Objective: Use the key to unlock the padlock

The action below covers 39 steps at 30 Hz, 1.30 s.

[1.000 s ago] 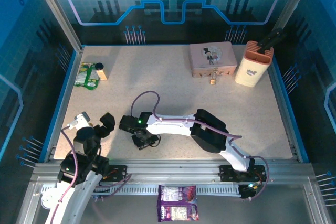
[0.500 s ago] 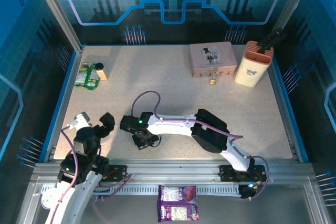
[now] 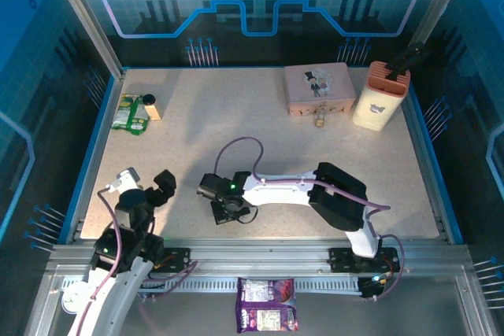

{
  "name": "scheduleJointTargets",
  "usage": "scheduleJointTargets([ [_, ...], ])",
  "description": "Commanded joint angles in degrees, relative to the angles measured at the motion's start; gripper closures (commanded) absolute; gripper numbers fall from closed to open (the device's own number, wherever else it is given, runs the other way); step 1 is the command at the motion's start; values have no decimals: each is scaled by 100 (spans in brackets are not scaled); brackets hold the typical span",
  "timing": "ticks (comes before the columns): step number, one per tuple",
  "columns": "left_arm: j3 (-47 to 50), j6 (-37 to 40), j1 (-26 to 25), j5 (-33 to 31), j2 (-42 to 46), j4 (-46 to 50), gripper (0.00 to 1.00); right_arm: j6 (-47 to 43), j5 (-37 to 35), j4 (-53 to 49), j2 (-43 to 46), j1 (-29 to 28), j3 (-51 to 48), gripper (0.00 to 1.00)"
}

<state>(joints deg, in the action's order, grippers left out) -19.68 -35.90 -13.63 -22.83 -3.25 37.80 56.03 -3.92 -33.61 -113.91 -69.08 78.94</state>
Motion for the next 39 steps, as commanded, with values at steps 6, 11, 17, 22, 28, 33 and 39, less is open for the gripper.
scheduleJointTargets([
  [6, 19, 218, -15, 1655, -1223, -1339, 1, 929, 75, 1676, 1306, 551, -1439, 100],
  [11, -35, -40, -17, 2775, -2306, -2189, 2, 1209, 74, 2313, 2050, 981, -2134, 100],
  [17, -121, -334, -159, 3539, -2991, -2977, 8, 1577, 171, 2917, 2943, 1652, -2990, 100],
  [22, -407, -303, -738, 3528, -3322, -3319, 12, 1931, 292, 3433, 3631, 2154, -3614, 100],
  [28, -504, -170, -1821, 3060, -4079, -4283, 20, 2202, 279, 3834, 4334, 2592, -4119, 100],
  [33, -894, 62, -2615, 2751, -4959, -4852, 23, 2312, 298, 4002, 4654, 2676, -4343, 100],
  [39, -1277, 147, -3040, 2571, -5767, -5328, 31, 2464, 337, 4340, 4742, 2672, -4557, 100],
])
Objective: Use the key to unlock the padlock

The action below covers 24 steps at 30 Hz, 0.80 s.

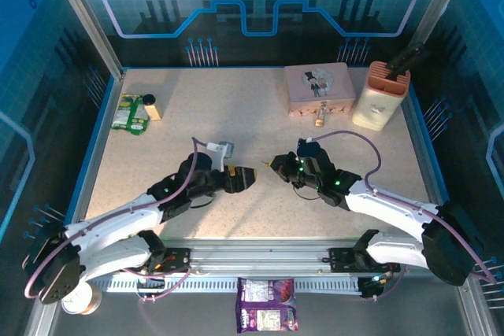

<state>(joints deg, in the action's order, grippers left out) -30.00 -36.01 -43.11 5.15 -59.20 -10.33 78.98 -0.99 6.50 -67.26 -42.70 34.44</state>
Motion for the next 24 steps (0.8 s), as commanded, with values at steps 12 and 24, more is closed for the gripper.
scheduleJointTargets([
  [12, -690, 226, -119, -445, -841, -450, 50, 243, 58, 589, 148, -209, -220, 100],
  [24, -727, 182, -122, -422, -942, -410, 66, 267, 47, 776, 52, -331, -207, 100],
])
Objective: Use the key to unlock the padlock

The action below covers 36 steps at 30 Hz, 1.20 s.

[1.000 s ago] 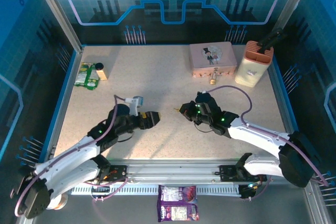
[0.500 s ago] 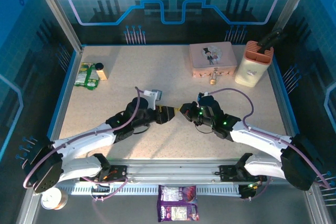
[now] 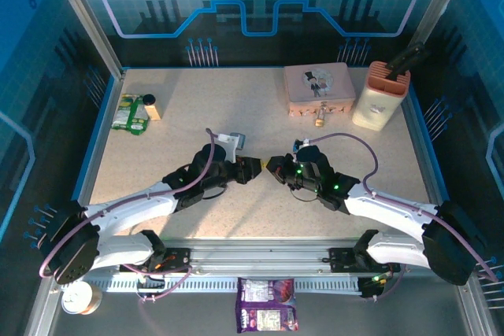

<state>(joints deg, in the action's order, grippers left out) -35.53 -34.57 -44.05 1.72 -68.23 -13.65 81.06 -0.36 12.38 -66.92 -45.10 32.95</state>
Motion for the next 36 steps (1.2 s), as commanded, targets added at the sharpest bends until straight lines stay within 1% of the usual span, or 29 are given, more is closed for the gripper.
scheduleJointTargets([
  [1, -174, 36, -26, -87, -38, -76, 67, 59, -16, 192, 20, -93, -53, 100],
  [24, -103, -61, -25, -347, 134, 66, 93, -54, -162, -62, 183, -196, 41, 100],
  [25, -94, -88, -24, -377, 134, 72, 94, -64, -179, -69, 210, -195, 45, 98],
  [27, -62, -152, -26, -508, 179, 82, 97, -168, -234, -53, 288, -192, 20, 89],
  [29, -41, -229, -19, -621, 212, 95, 100, -291, -317, -57, 399, -188, -13, 86],
  [31, -37, -278, -8, -629, 231, 57, 100, -397, -375, -93, 505, -175, -17, 84],
  [32, -53, -303, -7, -613, 216, 33, 100, -441, -390, -100, 552, -163, -17, 81],
  [33, -74, -309, -8, -581, 214, 32, 100, -484, -380, -76, 601, -144, -32, 76],
  [35, -137, -297, 1, -560, 238, 102, 100, -584, -381, -81, 714, -64, -81, 59],
  [36, -167, -284, 2, -559, 269, 149, 100, -682, -398, -77, 805, -13, -133, 53],
])
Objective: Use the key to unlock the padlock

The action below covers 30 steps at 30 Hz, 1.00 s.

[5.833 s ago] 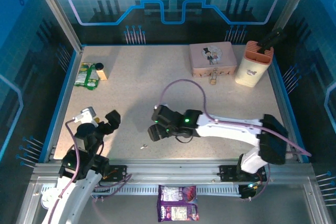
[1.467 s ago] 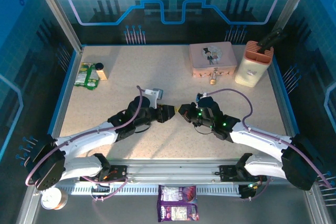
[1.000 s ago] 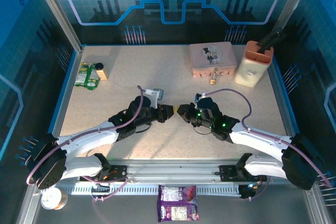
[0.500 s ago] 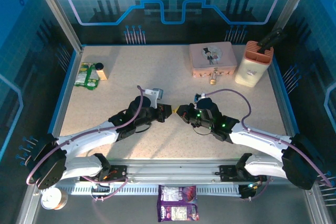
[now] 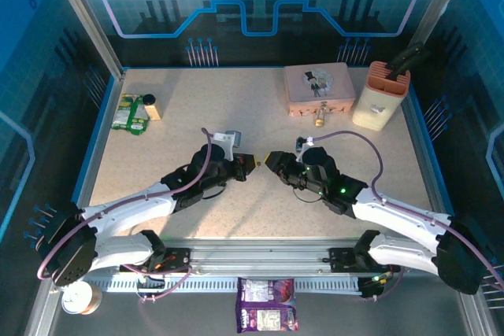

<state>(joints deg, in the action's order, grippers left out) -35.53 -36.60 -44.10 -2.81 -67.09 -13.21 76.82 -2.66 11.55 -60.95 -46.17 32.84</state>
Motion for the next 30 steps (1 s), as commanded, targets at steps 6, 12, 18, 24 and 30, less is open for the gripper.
scheduleJointTargets([
  [6, -189, -115, 229, 297, 445, 54, 100, -1641, -235, 1407, 892, 404, -883, 27],
  [12, -190, -280, 262, 661, 684, -82, 100, -1986, -43, 3078, 1252, 413, -1501, 13],
  [18, -141, -706, 266, 980, 741, -549, 100, -1837, 360, 3890, 939, 409, -1614, 13],
  [24, -156, -1184, 259, 1382, 759, -951, 100, -1624, 803, 4736, 491, 410, -1633, 16],
  [30, -174, -1285, 230, 1489, 759, -1086, 100, -1611, 1021, 4347, 332, 400, -1412, 24],
])
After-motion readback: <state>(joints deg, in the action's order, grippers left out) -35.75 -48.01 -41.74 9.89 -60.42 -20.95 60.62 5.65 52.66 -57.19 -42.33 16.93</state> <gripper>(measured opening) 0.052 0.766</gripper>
